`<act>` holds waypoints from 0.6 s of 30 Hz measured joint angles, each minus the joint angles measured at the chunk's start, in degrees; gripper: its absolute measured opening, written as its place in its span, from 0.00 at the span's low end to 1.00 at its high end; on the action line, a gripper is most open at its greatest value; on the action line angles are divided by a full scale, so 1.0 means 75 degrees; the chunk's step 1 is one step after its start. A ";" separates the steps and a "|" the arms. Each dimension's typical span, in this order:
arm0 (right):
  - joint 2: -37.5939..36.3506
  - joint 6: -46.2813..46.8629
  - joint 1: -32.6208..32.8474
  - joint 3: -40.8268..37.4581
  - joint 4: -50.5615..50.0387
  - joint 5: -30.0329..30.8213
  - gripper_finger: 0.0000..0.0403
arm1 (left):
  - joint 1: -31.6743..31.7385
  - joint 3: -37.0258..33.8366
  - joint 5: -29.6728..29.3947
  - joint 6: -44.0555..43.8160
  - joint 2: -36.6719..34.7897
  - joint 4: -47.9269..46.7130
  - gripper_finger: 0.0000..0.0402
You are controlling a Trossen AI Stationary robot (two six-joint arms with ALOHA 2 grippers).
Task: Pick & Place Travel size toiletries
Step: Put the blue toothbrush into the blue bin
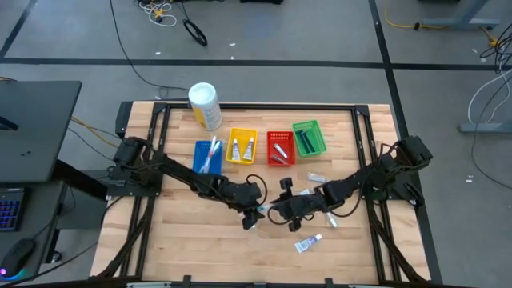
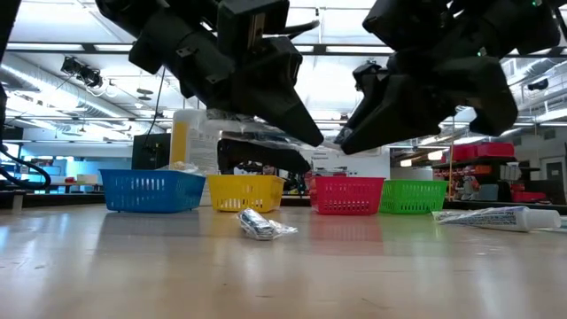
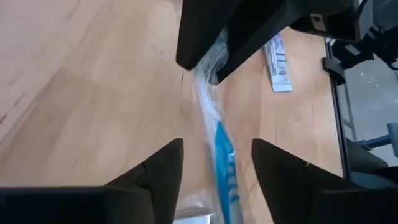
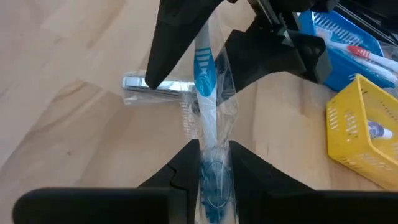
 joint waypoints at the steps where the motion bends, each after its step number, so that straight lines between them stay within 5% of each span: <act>1: 0.0000 0.0001 -0.0005 0.0000 -0.0001 0.0001 0.19 | 0.0012 0.0000 0.0000 0.0003 0.0000 0.0015 0.48; 14: 0.0000 0.0027 -0.0046 0.0000 -0.0006 0.0018 0.26 | 0.0227 0.0000 -0.0336 0.0166 0.0000 0.0022 0.10; 18: 0.0000 0.0232 -0.0139 0.0000 -0.0001 0.0006 0.32 | 0.0266 0.0000 -0.0376 0.0163 0.0000 0.0013 0.07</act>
